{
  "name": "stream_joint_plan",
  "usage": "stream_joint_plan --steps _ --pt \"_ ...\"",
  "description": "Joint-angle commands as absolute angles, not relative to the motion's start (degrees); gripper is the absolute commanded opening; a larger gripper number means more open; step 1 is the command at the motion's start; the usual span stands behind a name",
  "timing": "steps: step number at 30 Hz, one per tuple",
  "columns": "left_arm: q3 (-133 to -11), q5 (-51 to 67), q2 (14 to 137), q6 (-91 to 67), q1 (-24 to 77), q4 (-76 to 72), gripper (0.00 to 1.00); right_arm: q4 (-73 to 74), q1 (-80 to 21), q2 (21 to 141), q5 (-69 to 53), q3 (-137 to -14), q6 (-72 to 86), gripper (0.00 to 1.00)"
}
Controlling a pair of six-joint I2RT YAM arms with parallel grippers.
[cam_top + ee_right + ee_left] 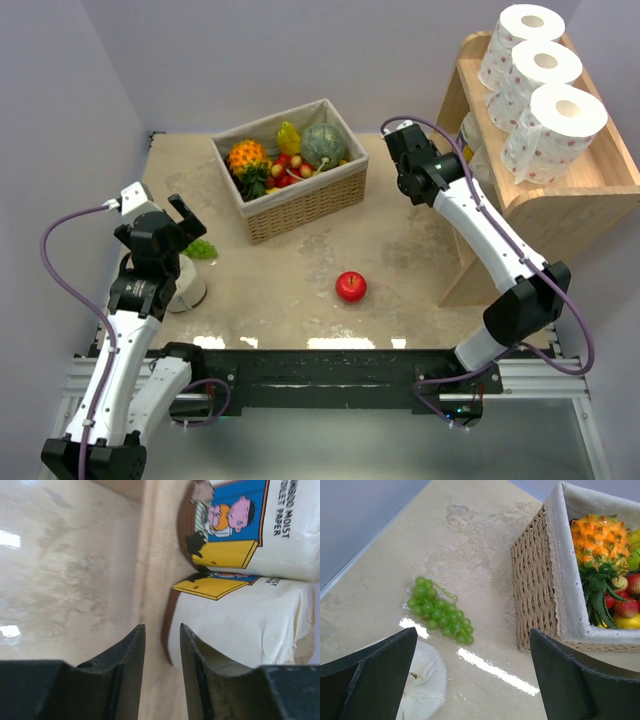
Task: Place and organize the paper towels onto the shelf
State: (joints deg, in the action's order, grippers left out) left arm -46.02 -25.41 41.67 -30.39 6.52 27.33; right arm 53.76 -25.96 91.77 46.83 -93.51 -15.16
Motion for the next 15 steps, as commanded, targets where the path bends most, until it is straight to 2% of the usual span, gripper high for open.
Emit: stream_joint_plan --steps 1,5,9,15 --pt "-45.6 -30.6 41.0 -31.2 7.9 26.4 1.00 51.2 -32.1 86.4 42.0 -96.5 -15.8 0.40" --pt "-46.0 -34.1 41.2 -33.5 8.8 28.5 0.98 49.3 -36.5 84.0 38.2 -96.6 -13.6 0.48" --pt "-47.7 -38.1 42.7 -37.2 8.6 33.8 1.00 46.1 -39.0 80.9 31.6 -94.0 -10.7 0.64" --pt "-47.4 -41.0 49.7 -39.2 7.8 37.3 0.98 38.0 -39.6 74.3 24.3 -86.4 -9.8 0.80"
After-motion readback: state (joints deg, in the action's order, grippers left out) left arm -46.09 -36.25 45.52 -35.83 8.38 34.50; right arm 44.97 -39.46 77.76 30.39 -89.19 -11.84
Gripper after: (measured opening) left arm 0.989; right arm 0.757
